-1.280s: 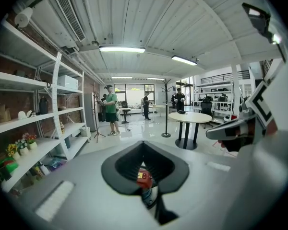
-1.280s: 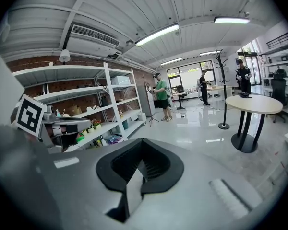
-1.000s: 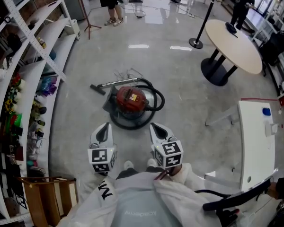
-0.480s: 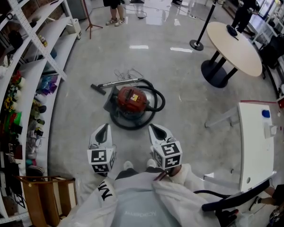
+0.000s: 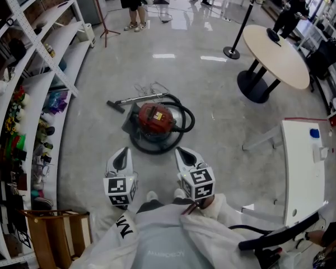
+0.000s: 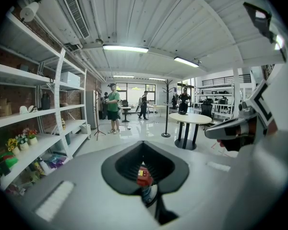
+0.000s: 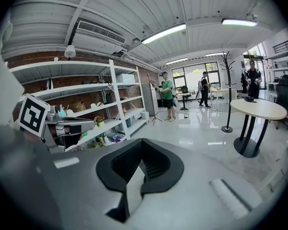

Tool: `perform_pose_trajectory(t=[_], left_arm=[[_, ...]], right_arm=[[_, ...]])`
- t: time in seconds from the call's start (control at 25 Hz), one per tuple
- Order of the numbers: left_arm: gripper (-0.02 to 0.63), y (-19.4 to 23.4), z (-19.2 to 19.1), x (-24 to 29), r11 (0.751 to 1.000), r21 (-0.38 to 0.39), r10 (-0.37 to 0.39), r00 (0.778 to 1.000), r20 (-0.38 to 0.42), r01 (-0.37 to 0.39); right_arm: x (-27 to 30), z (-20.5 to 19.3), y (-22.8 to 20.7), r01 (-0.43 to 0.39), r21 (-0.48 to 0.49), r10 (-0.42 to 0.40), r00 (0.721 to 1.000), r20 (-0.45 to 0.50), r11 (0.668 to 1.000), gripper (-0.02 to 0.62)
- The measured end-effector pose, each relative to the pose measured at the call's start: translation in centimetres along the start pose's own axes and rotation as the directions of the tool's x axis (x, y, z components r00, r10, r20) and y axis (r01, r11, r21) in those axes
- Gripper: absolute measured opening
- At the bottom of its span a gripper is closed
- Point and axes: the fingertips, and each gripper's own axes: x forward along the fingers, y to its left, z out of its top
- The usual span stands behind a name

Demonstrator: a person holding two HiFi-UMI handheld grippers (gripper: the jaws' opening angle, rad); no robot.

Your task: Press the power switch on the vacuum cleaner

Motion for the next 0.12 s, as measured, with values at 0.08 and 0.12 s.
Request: perform_pose_trajectory(t=[0.08,0.12], left_arm=[[0.0,-0.16,0.0,0.08,1.0,0.001,-0.001,1.0,0.0,0.001],[0.0,-0.24,-0.01,0.11,1.0,0.001,-0.002,1.0,-0.001,0.002]], right_arm=[[-0.01,-0.04,-0.12,0.0,-0.001,0.0,1.0,-0.001,1.0,0.0],[-0.02,-0.06,-0.17,0.001,-0.001,-0.001,1.0,-0.002,1.0,0.0]])
